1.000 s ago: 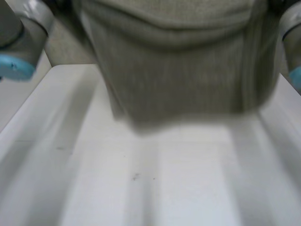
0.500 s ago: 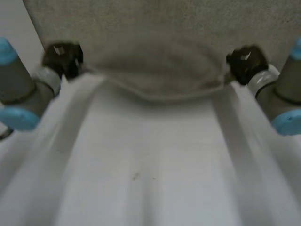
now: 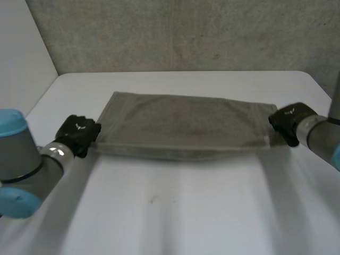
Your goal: Fold the towel.
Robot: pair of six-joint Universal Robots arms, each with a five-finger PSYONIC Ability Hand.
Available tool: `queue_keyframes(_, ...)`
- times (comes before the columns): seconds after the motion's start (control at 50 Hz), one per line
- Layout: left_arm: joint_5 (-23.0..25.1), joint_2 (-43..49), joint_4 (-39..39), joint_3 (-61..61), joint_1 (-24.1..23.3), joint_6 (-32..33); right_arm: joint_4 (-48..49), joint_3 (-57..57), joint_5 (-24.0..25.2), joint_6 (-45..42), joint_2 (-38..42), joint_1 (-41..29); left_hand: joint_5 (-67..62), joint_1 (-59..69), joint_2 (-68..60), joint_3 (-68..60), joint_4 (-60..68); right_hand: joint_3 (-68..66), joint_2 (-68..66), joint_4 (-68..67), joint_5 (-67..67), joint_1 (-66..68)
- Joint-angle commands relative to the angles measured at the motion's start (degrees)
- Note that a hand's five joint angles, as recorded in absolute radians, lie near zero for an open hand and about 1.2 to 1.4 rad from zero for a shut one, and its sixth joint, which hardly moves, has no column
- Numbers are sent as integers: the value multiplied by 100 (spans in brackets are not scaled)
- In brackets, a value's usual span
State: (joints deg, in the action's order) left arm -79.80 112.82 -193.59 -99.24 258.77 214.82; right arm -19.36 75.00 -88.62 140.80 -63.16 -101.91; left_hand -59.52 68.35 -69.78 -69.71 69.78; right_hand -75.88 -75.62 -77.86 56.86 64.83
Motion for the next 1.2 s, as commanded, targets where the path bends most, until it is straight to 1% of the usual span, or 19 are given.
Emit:
queue_keyframes(0.02,8,-1289,1587,-684,157,640,-1043,1096,20,-1002,-697,5,-1048,1165,-1022,-1029,1022,-412,-438,-214,1314,1517)
queue_keyframes(0.08,95,-1753,2148,-737,174,728,-1219,1438,37,-1318,-961,40,-1048,1165,-1022,-1029,1022,-412,-438,-214,1314,1517)
queue_keyframes(0.22,465,-1562,1667,-465,227,711,-412,1316,73,-1144,-1006,242,-1048,1165,-1022,-1029,1022,-412,-438,-214,1314,1517)
queue_keyframes(0.28,553,-903,1139,-69,121,737,-226,1245,73,-1002,-847,233,-1048,1165,-1022,-1029,1022,-412,-438,-214,1314,1517)
queue_keyframes(0.32,527,-238,780,630,25,720,63,931,64,-635,-374,181,-1048,1165,-1022,-1029,1022,-412,-438,-214,1314,1517)
queue_keyframes(0.34,526,-235,779,634,25,720,64,929,64,-633,-372,181,-1048,1165,-1022,-1029,1022,-412,-438,-214,1314,1517)
queue_keyframes(0.38,509,535,621,1403,-106,719,265,509,64,-196,56,172,-1048,1165,-1022,-1029,1022,-412,-438,-214,1314,1517)
queue_keyframes(0.44,491,952,621,1856,-151,720,372,296,64,35,270,172,-1048,1165,-1022,-1029,1022,-412,-438,-214,1314,1517)
queue_keyframes(0.54,378,2276,647,3364,-335,711,811,-450,11,492,1068,154,-1048,1165,-1022,-1029,1022,-412,-438,-214,1314,1517)
queue_keyframes(0.66,157,2947,629,4264,-388,711,1110,-811,-112,545,1500,75,-1048,1165,-1022,-1029,1022,-412,-438,-214,1314,1517)
queue_keyframes(0.7,96,3297,630,4780,-432,711,1390,-934,-374,554,1631,-4,-1048,1165,-1022,-1029,1022,-412,-438,-214,1314,1517)
queue_keyframes(0.8,69,3737,621,5492,-476,711,1891,-1048,-595,536,1763,-48,-1048,1165,-1022,-1029,1022,-412,-438,-214,1314,1517)
queue_keyframes(0.92,-53,4238,656,6345,-503,693,2007,-1399,-639,536,2035,-48,-1048,1165,-1022,-1029,1022,-412,-438,-214,1314,1517)
queue_keyframes(1.1,-133,4617,735,6822,-626,684,2033,-1690,-595,501,2309,-48,-1048,1165,-1022,-1029,1022,-412,-438,-214,1314,1517)
queue_keyframes(1.12,-141,4643,735,6848,-634,684,2050,-1734,-587,501,2326,-48,632,-514,658,651,-658,2397,2370,2594,-1494,-1291)
queue_keyframes(1.14,-159,4635,735,6848,-669,684,2051,-1795,-587,501,2335,-48,4479,-4361,4505,4498,-4505,6588,6562,6786,-5686,-5483)
queue_keyframes(1.16,-159,4635,735,6848,-670,684,2051,-1796,-587,501,2335,-48,4517,-4400,4543,4536,-4544,6588,6562,6786,-5686,-5483)
queue_keyframes(1.18,-194,4617,709,6857,-722,684,2051,-1857,-595,518,2335,-57,5866,-5749,5892,5885,-5893,6588,6562,6786,-5686,-5483)
queue_keyframes(1.2,-238,4574,700,6865,-783,667,2068,-1901,-595,553,2291,-57,5952,-5835,5978,5971,-5978,6588,6562,6786,-5686,-5483)
